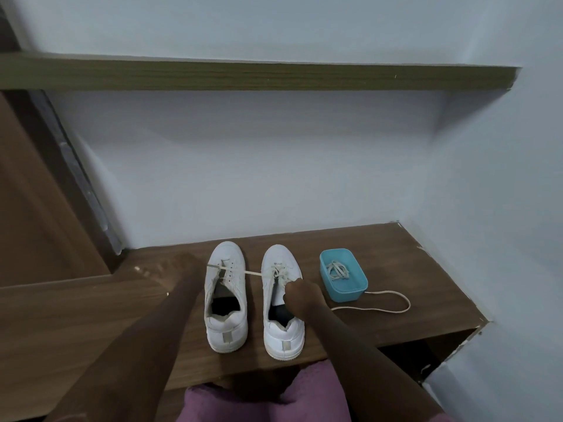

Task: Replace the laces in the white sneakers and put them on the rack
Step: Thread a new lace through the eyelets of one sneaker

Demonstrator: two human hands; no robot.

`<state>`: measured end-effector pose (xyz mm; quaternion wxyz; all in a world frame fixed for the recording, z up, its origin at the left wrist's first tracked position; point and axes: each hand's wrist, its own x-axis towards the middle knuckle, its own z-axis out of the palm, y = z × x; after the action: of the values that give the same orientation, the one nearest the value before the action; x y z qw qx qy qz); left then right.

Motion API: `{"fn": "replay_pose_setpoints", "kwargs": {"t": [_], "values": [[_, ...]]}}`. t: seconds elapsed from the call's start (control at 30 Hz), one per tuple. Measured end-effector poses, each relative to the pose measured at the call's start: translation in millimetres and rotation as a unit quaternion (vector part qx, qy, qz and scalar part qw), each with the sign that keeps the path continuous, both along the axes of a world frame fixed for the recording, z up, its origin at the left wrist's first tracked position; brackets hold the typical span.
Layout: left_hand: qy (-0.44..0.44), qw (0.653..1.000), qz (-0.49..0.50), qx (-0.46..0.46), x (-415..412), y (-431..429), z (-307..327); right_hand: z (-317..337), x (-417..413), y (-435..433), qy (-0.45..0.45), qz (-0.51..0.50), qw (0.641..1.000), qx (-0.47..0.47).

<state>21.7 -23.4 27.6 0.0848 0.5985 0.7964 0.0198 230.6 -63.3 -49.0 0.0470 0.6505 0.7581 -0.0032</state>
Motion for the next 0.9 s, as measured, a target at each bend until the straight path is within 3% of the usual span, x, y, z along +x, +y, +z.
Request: {"fn": "replay_pose_setpoints", "kwargs": {"t": [0.13, 0.27, 0.37, 0.5, 0.63, 0.9], "values": [[-0.029, 0.997, 0.073, 0.002, 7, 14, -19, 1, 0, 0, 0.001, -0.009, 1.0, -0.005], [0.015, 0.991, -0.134, 0.005, 36, 21, -45, 1, 0, 0, 0.004, -0.005, 1.0, -0.01], [-0.015, 0.977, -0.209, -0.029, 66, 9, -51, 0, 3, 2, 0.006, 0.004, 1.0, -0.029], [-0.036, 0.981, -0.186, -0.04, 79, 7, -49, 0, 5, 3, 0.018, -0.02, 0.999, -0.028], [-0.053, 0.99, -0.124, 0.032, 68, 11, -48, 0, 5, 4, 0.035, -0.047, 0.998, -0.019], [0.076, 0.98, -0.136, 0.121, 24, 12, -38, -1, 3, 1, 0.017, -0.033, 0.999, -0.014]]}}
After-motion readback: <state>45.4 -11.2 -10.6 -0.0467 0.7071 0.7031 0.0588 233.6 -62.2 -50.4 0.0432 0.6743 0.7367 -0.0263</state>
